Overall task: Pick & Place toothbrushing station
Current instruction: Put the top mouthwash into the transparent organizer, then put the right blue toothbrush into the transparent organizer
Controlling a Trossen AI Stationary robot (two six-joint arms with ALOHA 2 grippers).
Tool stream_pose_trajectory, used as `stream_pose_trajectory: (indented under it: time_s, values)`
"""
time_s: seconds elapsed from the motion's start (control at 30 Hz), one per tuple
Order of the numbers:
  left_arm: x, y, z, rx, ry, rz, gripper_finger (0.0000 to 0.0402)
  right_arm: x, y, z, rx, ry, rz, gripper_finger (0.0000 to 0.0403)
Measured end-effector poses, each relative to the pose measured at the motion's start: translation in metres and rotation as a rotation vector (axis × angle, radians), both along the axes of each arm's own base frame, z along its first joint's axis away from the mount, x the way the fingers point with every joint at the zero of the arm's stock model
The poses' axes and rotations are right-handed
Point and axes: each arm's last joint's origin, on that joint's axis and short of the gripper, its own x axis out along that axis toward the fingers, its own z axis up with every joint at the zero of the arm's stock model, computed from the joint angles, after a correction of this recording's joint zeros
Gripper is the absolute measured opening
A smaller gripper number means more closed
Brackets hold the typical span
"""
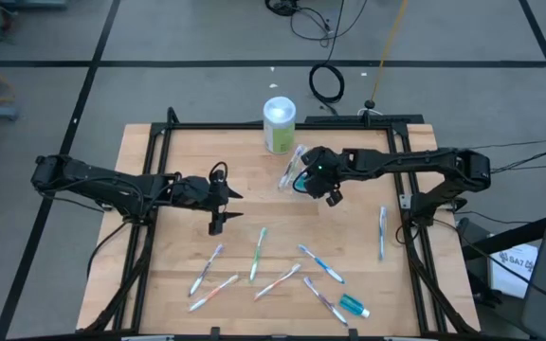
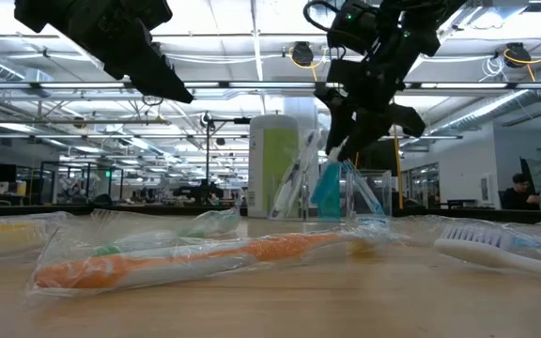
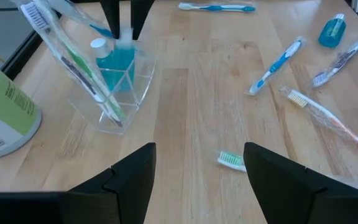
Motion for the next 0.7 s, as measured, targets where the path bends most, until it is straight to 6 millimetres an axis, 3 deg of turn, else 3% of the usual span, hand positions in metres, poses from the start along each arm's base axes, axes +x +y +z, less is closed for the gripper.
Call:
stream_pose_trajectory:
  time_s: [0.5,0.7]
  values:
    - [0.000,0.000,0.000,-0.003,0.001,0.000,0.0251,0.007,-0.001,0.006,-0.001,-0.104,-0.024,0.0152]
    - [0.000,0.000,0.000,-0.007,0.000,0.001,0.0251,0.013,0.016,0.014,0.073,-0.188,-0.062,0.0157]
